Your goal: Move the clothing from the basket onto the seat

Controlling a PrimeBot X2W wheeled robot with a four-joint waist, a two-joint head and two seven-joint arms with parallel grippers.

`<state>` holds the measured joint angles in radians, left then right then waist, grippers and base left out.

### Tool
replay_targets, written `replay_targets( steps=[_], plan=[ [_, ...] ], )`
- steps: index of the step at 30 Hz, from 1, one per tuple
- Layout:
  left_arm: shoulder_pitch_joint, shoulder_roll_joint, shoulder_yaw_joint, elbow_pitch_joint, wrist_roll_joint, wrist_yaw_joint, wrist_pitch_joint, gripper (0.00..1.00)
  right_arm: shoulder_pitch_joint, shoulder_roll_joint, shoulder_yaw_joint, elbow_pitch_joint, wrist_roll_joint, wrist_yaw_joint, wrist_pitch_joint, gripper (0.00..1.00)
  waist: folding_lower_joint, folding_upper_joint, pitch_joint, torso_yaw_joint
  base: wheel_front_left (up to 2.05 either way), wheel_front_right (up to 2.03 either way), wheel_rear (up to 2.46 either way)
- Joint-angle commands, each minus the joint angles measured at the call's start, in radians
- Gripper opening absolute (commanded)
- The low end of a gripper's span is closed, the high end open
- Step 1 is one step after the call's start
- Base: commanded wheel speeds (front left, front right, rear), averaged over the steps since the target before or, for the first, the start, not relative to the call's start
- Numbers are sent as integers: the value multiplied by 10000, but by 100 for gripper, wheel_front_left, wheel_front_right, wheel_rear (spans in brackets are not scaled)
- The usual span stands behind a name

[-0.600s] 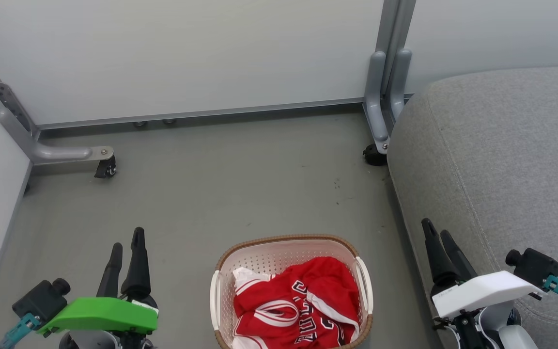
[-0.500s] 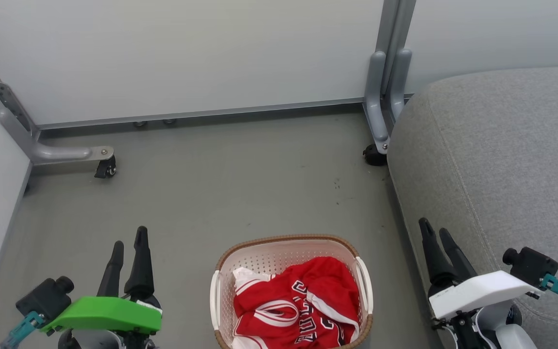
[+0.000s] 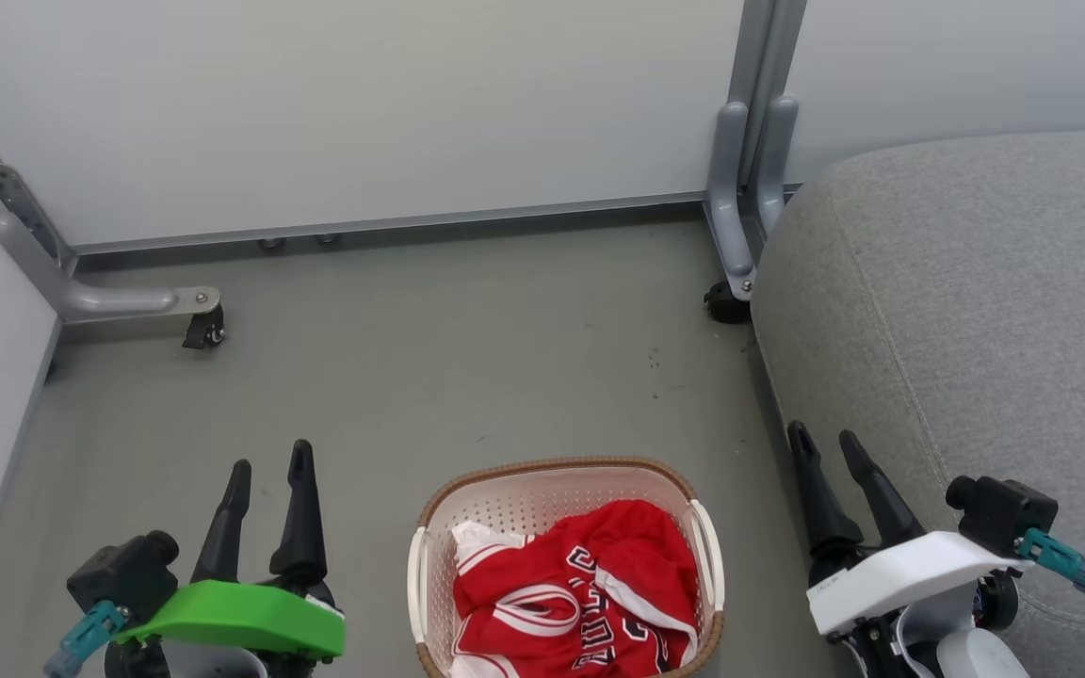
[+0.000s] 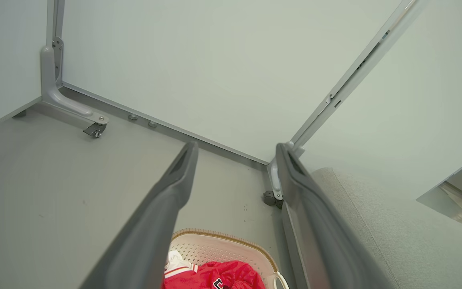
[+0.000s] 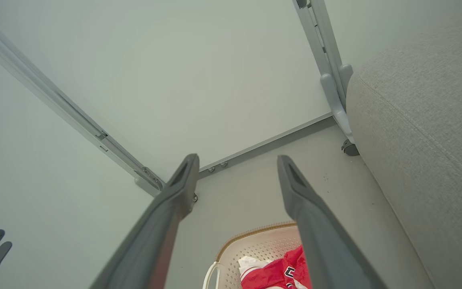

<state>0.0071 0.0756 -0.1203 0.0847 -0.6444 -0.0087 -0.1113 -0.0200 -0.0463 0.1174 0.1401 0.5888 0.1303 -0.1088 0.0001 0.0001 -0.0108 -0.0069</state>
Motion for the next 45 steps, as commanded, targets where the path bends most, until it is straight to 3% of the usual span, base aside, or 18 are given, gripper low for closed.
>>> replay_targets(
  steps=[1,15,45],
  plan=[
    [-1,101,-59,-172,352,49,-95,100,50,-63,74,-170,-353,3,-130,100,-1,-1,-2,-2,0,0,0],
    [185,96,-272,-227,1684,190,-474,100,211,-32,-207,-173,-1758,4,-502,100,-1,-1,12,-21,0,0,0],
    [604,-163,-224,-243,4427,-16,-1152,100,516,-50,-202,-275,-4076,5,-1172,100,-1,-1,-45,3,0,0,0]
  ],
)
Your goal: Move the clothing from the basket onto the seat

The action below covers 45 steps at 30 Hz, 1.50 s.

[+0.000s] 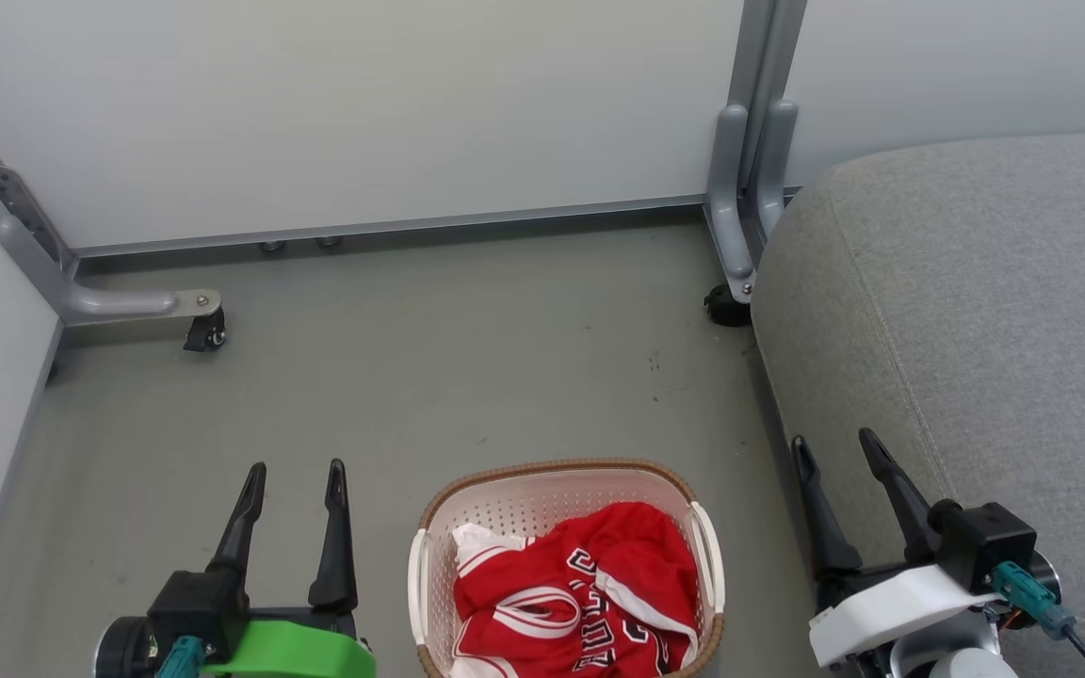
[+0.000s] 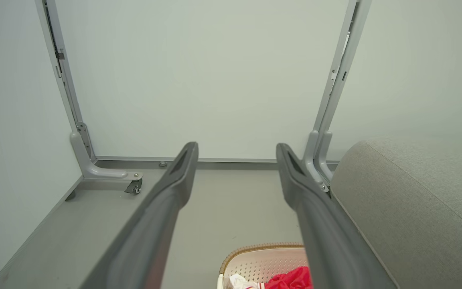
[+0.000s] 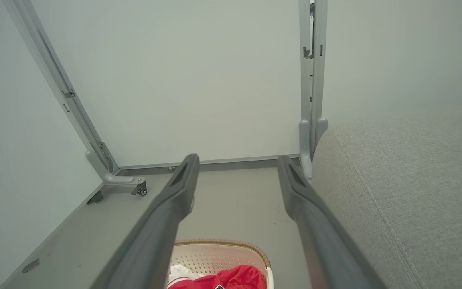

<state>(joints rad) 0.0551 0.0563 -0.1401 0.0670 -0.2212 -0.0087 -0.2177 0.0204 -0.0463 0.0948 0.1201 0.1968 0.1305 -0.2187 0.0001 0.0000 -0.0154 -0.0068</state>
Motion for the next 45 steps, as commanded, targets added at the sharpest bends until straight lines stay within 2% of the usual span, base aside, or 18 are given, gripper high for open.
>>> replay_targets(
  steps=[1,23,45],
  plan=[
    [131,25,-33,-66,278,-23,-104,100,129,-49,25,-75,-220,3,-92,100,-1,0,0,4,0,0,0],
    [335,-33,-319,-96,1972,18,-500,100,265,-62,335,-159,-1895,4,-488,100,-1,0,-28,47,0,0,0],
    [282,-51,-357,115,1886,-16,-471,100,147,-60,314,-146,-1725,2,-477,100,-1,0,304,-58,0,0,0]
  ],
)
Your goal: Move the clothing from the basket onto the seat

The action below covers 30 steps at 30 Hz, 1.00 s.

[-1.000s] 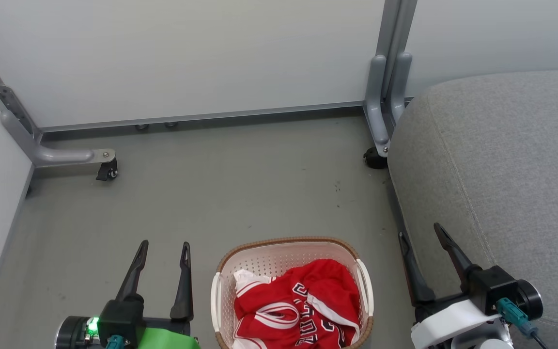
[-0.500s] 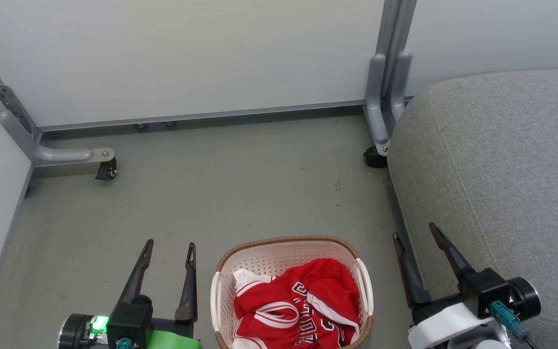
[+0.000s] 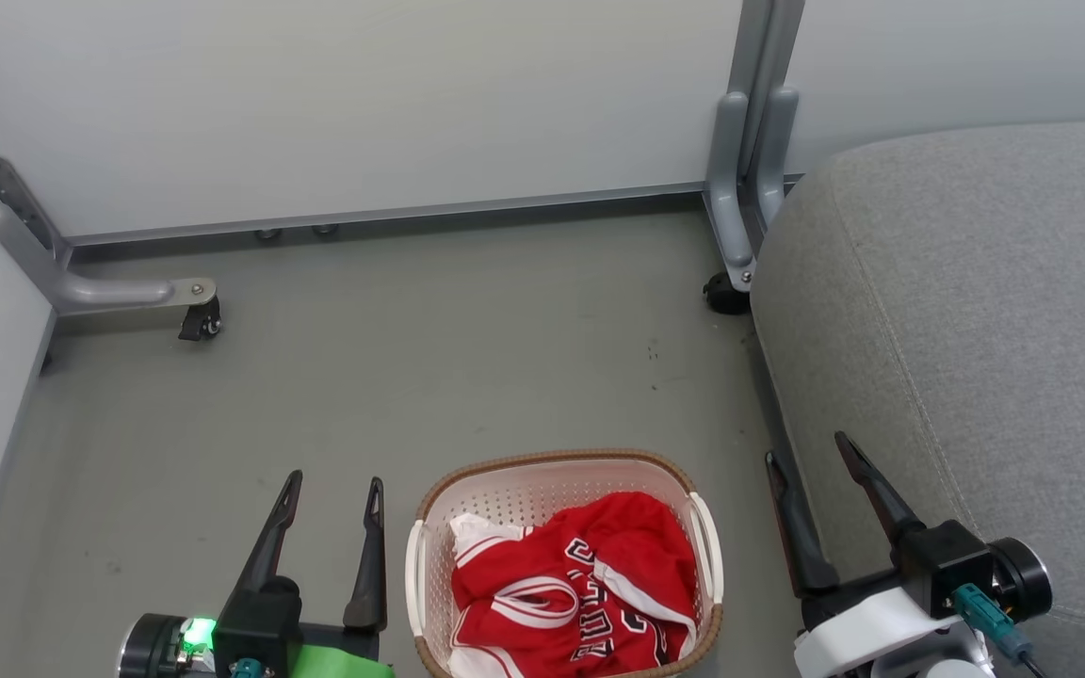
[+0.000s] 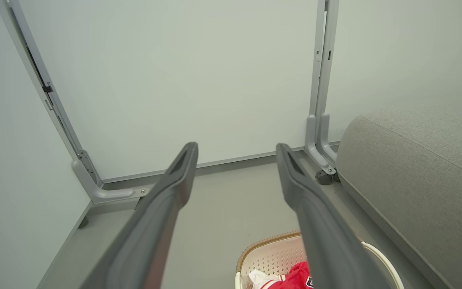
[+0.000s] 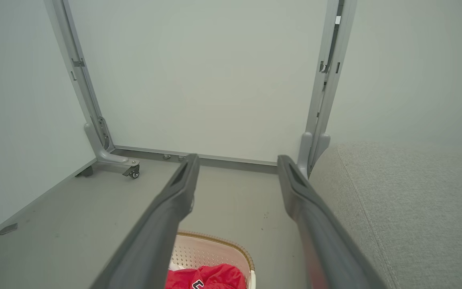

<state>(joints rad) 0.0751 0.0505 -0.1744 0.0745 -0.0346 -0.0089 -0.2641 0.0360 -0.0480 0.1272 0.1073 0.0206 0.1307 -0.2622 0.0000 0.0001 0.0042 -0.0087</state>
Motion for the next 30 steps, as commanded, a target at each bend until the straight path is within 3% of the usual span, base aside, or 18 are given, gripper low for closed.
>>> replay_targets(
  steps=[1,9,16,23,30],
  plan=[
    [29,6,-29,88,7,-14,-7,100,-54,-43,-35,-21,37,1,-42,100,0,-1,204,-55,0,0,0],
    [-1252,7,-393,548,7,-133,-6,100,-900,-43,-813,-287,188,1,-39,100,0,-1,2208,-120,0,0,0],
    [-3261,230,-1480,2424,655,-844,-7,100,-2014,-35,-1702,-736,457,1,-39,100,0,-1,4353,-258,0,0,0],
    [-5519,574,-3233,4816,1261,-1185,-9,100,-2899,-37,-1881,-1312,681,1,-37,100,0,-1,5885,-594,0,0,0],
    [-8123,596,-5992,8072,1374,-1213,-7,100,-3622,-34,-1667,-1837,801,1,-39,100,0,-1,7238,-1156,0,0,0]
  ],
)
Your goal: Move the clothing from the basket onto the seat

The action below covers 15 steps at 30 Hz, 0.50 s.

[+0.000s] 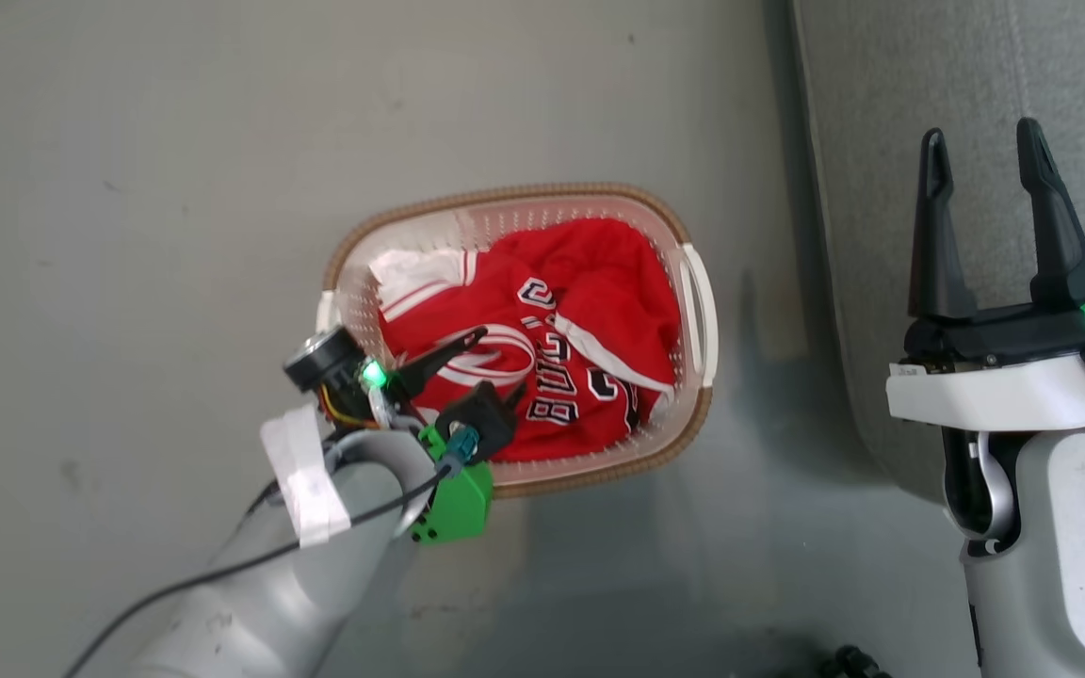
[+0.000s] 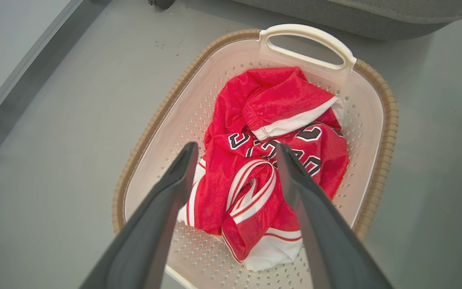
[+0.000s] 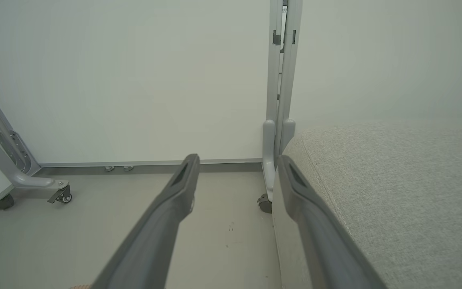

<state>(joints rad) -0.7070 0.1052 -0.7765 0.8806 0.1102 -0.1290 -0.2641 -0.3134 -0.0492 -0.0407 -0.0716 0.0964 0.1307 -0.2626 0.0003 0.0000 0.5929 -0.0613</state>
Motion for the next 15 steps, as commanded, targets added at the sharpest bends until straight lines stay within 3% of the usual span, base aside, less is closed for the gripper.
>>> replay_targets(
  steps=[1,8,15],
  plan=[
    [-608,17,-350,428,-142,-14,-5,100,-209,-19,53,-111,63,1,-35,100,-3,0,1517,-697,0,0,0],
    [-2308,-190,-2318,2479,-442,-15,613,100,-473,-19,122,-275,306,1,-35,100,-3,0,2387,-1116,0,0,0],
    [-3171,-370,-3311,3514,-811,-16,1350,100,-512,-17,413,-191,444,1,-35,100,-3,0,2907,-1385,0,0,0]
  ],
)
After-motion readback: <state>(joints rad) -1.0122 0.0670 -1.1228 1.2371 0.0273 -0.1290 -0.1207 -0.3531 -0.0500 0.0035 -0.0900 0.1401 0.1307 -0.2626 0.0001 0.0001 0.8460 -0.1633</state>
